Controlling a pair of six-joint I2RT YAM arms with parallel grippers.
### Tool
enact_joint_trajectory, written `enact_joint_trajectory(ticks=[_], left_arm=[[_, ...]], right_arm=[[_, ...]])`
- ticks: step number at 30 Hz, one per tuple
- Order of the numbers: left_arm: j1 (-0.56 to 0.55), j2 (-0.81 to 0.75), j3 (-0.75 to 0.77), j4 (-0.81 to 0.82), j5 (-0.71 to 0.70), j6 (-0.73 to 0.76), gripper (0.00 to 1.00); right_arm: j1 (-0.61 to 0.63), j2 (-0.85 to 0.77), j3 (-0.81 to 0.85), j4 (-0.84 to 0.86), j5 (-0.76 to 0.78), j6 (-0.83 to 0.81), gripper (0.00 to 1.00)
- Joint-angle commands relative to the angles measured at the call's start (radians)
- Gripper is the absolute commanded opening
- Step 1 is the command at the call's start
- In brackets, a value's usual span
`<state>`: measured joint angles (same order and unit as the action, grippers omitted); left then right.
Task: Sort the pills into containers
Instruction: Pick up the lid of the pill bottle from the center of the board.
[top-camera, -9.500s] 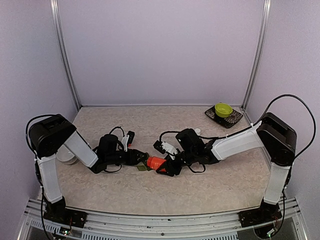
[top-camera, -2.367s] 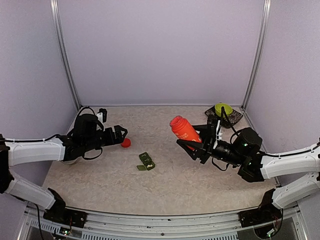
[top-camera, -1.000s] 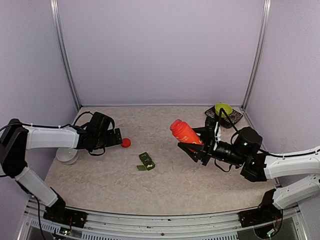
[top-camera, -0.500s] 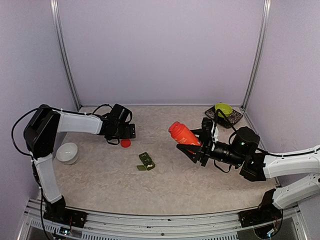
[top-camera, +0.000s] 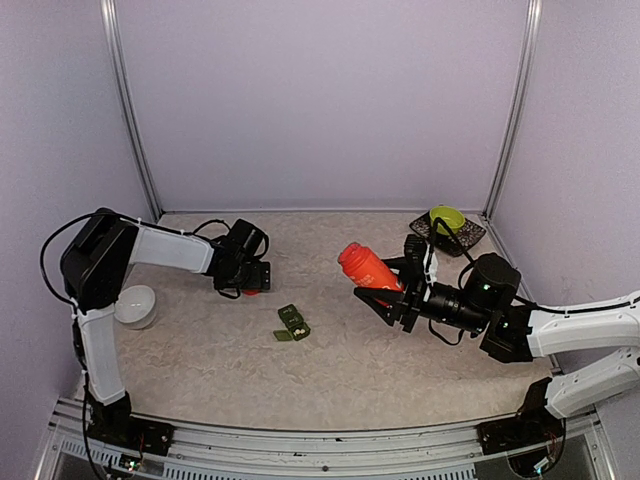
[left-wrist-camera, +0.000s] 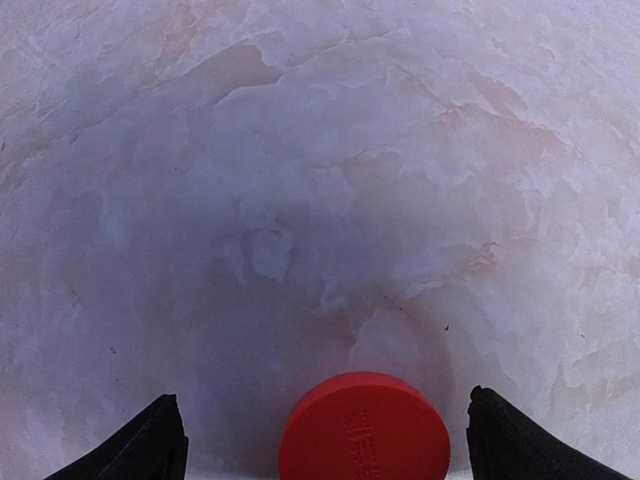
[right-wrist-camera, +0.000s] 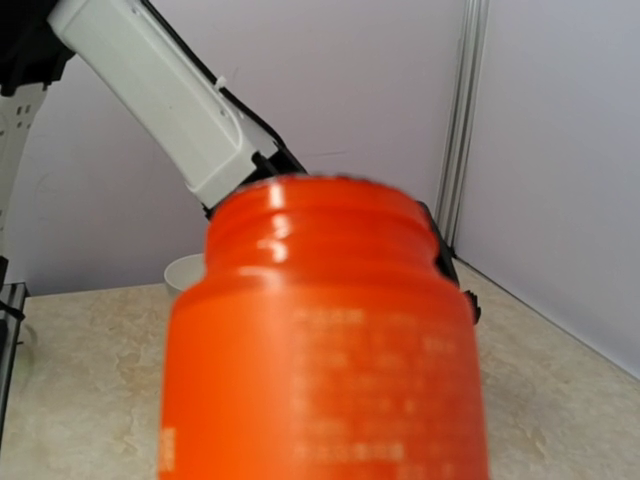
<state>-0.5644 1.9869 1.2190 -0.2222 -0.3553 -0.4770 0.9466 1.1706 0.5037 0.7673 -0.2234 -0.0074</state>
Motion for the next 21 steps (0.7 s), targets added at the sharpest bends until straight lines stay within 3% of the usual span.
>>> enact_joint_trajectory(ticks=[1, 10, 17, 21], left_arm=[[-0.006, 0.018, 0.019, 0.003, 0.015, 0.02, 0.93], [-0.013, 0.012, -0.001, 0.02, 0.036, 0.023, 0.78], [-0.02, 0.008, -0.013, 0.017, 0.039, 0.023, 0.76], [-0.02, 0.011, -0.014, 0.022, 0.042, 0.024, 0.7]], right_arm=[[-0.007, -0.003, 0.01, 0.029, 0.01, 0.007, 0.0], [-0.006, 0.007, 0.014, 0.031, 0.012, 0.006, 0.0], [-0.008, 0.013, 0.021, 0.027, 0.011, 0.004, 0.0], [-0.007, 0.015, 0.02, 0.029, 0.01, 0.007, 0.0]])
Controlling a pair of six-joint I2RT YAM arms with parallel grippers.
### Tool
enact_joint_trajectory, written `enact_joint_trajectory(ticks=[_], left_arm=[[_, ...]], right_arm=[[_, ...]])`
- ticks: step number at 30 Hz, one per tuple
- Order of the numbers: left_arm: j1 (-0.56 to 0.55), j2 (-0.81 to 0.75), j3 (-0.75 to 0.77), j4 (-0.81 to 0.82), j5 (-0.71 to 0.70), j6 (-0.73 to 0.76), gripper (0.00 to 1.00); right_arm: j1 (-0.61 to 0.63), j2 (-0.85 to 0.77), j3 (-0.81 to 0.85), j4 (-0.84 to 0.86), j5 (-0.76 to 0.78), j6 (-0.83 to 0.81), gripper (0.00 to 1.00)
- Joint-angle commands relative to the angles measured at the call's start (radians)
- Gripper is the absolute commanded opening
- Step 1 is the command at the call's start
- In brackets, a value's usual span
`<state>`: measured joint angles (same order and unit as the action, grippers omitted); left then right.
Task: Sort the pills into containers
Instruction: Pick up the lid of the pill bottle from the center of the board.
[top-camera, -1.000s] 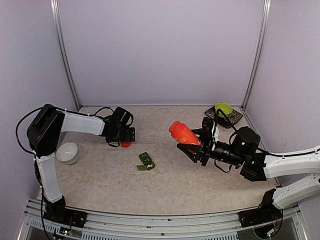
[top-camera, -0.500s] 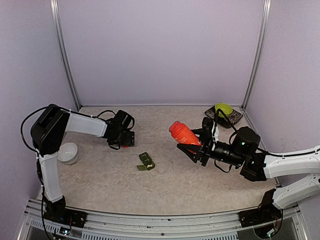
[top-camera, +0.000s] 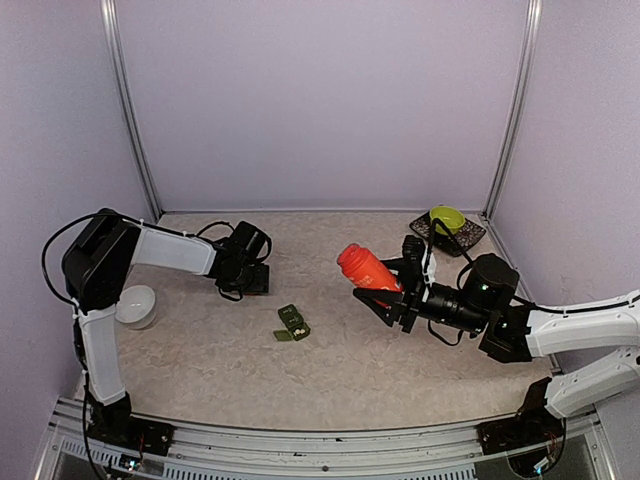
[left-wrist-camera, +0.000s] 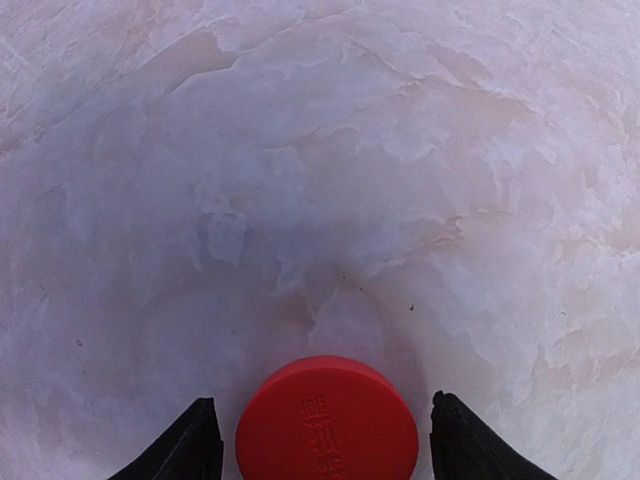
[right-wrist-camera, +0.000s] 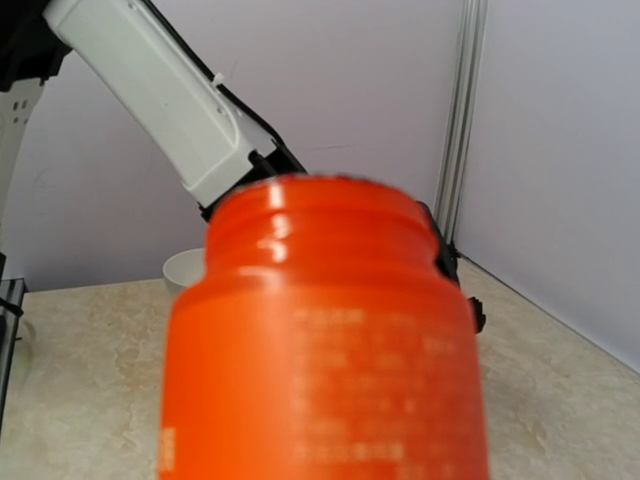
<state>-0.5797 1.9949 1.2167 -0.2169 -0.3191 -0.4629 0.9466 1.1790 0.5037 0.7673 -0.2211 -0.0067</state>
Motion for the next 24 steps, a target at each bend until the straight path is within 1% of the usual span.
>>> enact_joint_trajectory(ticks=[1, 2, 8, 14, 17, 24], left_arm=[[-0.005, 0.004, -0.012, 0.016, 0.006, 0.01, 0.67], [-0.005, 0.004, -0.012, 0.016, 0.005, 0.01, 0.64], [-0.006, 0.005, -0.019, 0.021, 0.008, 0.009, 0.57], [-0.007, 0.006, -0.025, 0.028, 0.013, 0.007, 0.55], [-0.007, -0.007, -0.03, 0.033, 0.018, 0.008, 0.49], [-0.018, -0.05, -0.013, 0.015, 0.03, 0.013, 0.5]], right_arm=[[-0.008, 0.007, 0.021, 0.029, 0.008, 0.007, 0.0], [-0.008, 0.007, 0.021, 0.03, 0.008, 0.007, 0.0], [-0.008, 0.009, 0.019, 0.027, 0.007, 0.007, 0.0], [-0.007, 0.013, 0.024, 0.029, 0.008, 0.007, 0.0], [-0.007, 0.019, 0.03, 0.029, 0.005, 0.005, 0.0], [-0.009, -0.001, 0.046, -0.003, 0.009, 0.001, 0.0]])
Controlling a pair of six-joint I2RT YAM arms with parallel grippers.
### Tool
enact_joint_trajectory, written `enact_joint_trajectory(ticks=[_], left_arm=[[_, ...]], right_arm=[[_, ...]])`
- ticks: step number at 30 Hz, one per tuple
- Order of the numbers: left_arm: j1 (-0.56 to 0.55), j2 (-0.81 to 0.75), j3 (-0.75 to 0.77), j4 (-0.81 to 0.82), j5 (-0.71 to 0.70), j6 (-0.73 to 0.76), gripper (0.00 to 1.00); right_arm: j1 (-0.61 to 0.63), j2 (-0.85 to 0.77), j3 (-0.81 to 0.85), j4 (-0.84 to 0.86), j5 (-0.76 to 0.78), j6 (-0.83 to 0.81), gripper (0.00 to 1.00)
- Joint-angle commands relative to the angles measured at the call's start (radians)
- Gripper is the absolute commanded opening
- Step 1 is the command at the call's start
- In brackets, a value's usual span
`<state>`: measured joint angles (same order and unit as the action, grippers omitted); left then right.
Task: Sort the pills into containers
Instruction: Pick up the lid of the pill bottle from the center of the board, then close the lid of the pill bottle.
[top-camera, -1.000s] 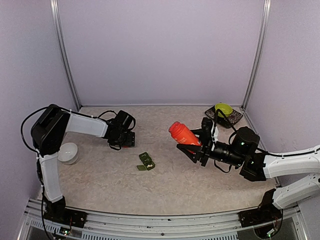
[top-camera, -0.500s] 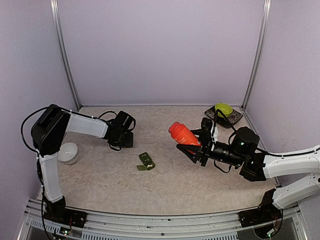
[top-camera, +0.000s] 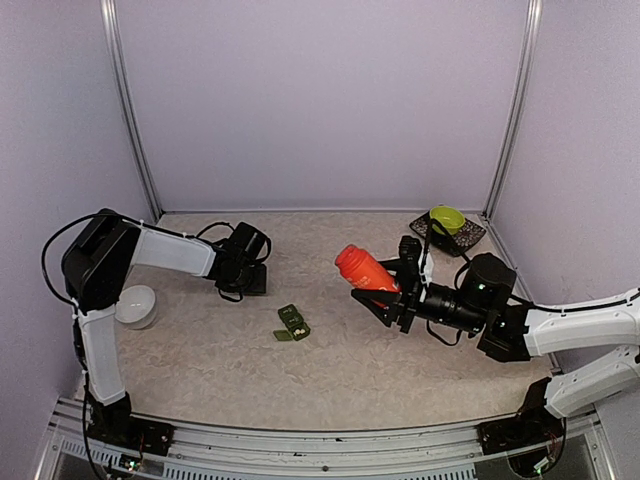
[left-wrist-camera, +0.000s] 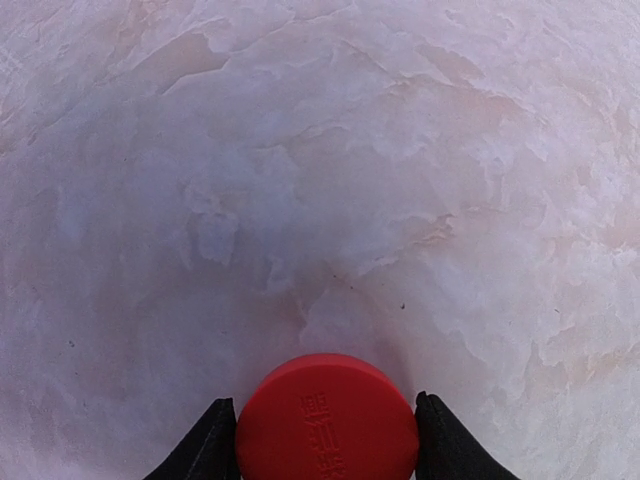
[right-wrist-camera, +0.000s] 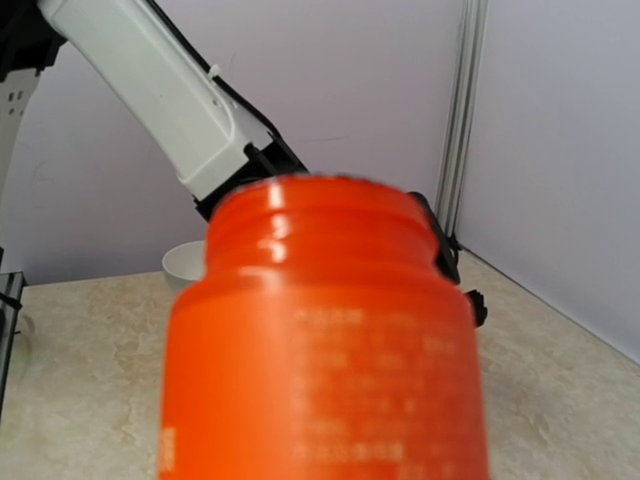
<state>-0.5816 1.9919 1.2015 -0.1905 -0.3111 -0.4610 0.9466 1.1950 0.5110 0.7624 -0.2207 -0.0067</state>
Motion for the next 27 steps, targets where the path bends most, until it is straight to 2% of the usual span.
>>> enact_joint_trajectory(ticks=[1, 6, 13, 27], left_arm=[[-0.02, -0.053, 0.013, -0.018, 0.027, 0.011, 0.5], [-0.055, -0.115, 0.048, -0.046, 0.018, 0.015, 0.5], [-0.105, -0.249, 0.074, -0.06, 0.05, 0.019, 0.51], [-0.223, -0.515, -0.069, 0.03, 0.1, 0.052, 0.53]], right_arm=[[-0.009, -0.021, 0.046, -0.009, 0.008, -0.001, 0.0], [-0.008, -0.02, 0.091, -0.074, -0.014, -0.01, 0.0], [-0.011, 0.009, 0.136, -0.077, -0.059, 0.0, 0.0], [-0.013, 0.077, 0.221, -0.064, -0.205, 0.026, 0.0]])
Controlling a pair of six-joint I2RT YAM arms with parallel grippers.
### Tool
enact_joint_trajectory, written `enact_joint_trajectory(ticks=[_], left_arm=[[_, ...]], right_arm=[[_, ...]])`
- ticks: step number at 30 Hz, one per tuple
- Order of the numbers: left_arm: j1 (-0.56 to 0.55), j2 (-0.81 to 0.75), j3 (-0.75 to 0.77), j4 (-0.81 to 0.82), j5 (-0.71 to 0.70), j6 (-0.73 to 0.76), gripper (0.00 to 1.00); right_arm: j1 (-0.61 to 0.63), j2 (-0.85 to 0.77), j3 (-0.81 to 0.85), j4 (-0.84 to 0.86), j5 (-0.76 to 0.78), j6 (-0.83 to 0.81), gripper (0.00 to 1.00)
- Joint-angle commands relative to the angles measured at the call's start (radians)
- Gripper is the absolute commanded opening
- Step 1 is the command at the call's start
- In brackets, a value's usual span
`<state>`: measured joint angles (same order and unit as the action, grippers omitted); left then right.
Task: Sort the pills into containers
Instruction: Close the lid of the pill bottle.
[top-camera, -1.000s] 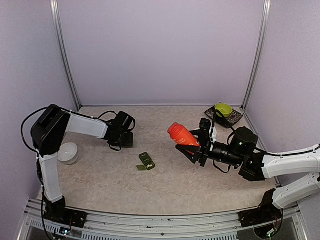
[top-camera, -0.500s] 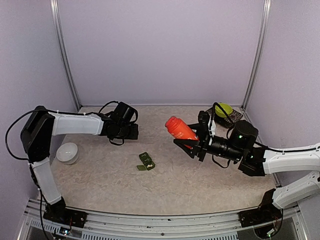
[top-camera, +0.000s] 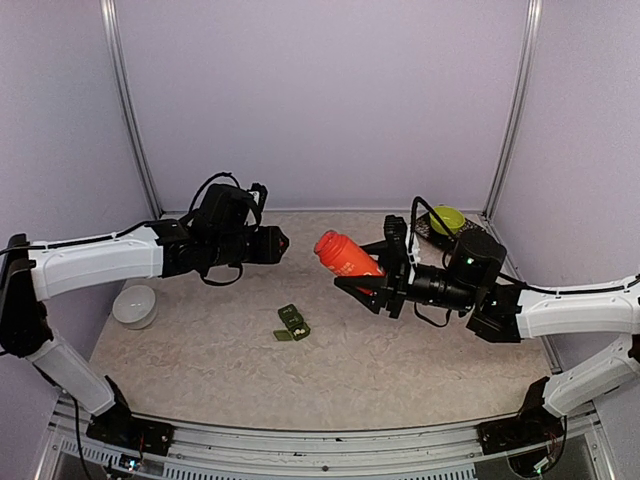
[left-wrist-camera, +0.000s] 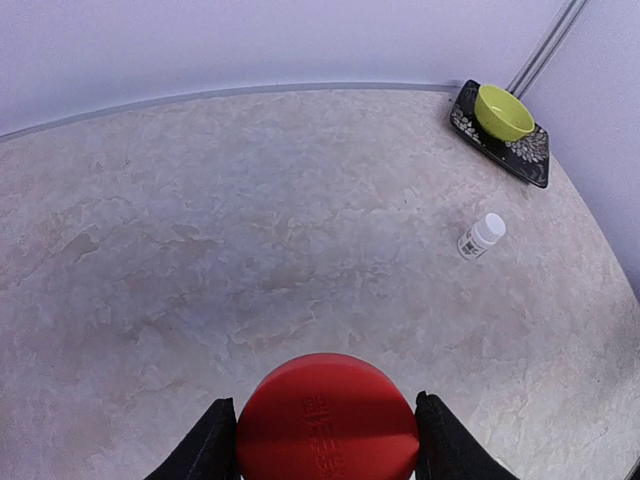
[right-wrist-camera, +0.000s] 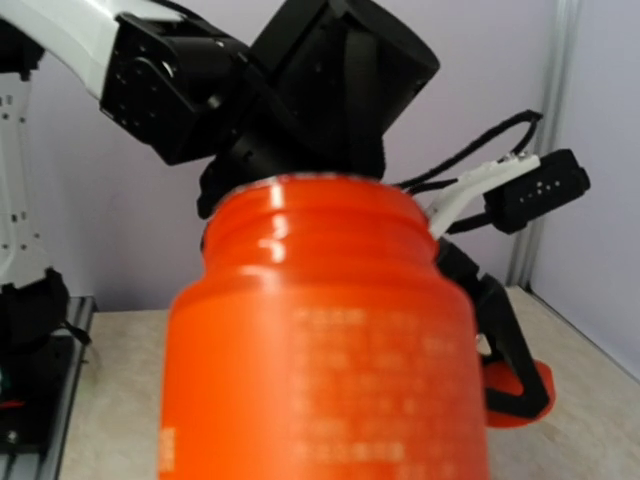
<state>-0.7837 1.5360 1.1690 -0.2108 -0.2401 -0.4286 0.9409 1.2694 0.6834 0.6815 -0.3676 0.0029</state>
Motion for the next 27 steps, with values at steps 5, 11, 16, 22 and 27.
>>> enact_joint_trajectory(ticks=[5, 11, 16, 22, 27], left_arm=[[-0.071, -0.089, -0.036, 0.053, 0.024, 0.035, 0.53], [-0.119, -0.136, -0.04, 0.07, 0.015, 0.046, 0.53], [-0.154, -0.178, -0.052, 0.092, 0.018, 0.045, 0.52], [-0.181, -0.249, -0.098, 0.143, 0.051, 0.041, 0.49], [-0.189, -0.292, -0.127, 0.181, 0.079, 0.043, 0.5]], right_arm=[[-0.007, -0.002, 0.055, 0.009, -0.101, 0.034, 0.0], [-0.008, -0.014, 0.05, -0.006, -0.137, 0.051, 0.01], [-0.007, -0.018, 0.031, 0.007, -0.159, 0.069, 0.01], [-0.007, 0.001, 0.043, 0.003, -0.188, 0.082, 0.01], [-0.008, -0.008, 0.017, 0.03, -0.202, 0.104, 0.01]])
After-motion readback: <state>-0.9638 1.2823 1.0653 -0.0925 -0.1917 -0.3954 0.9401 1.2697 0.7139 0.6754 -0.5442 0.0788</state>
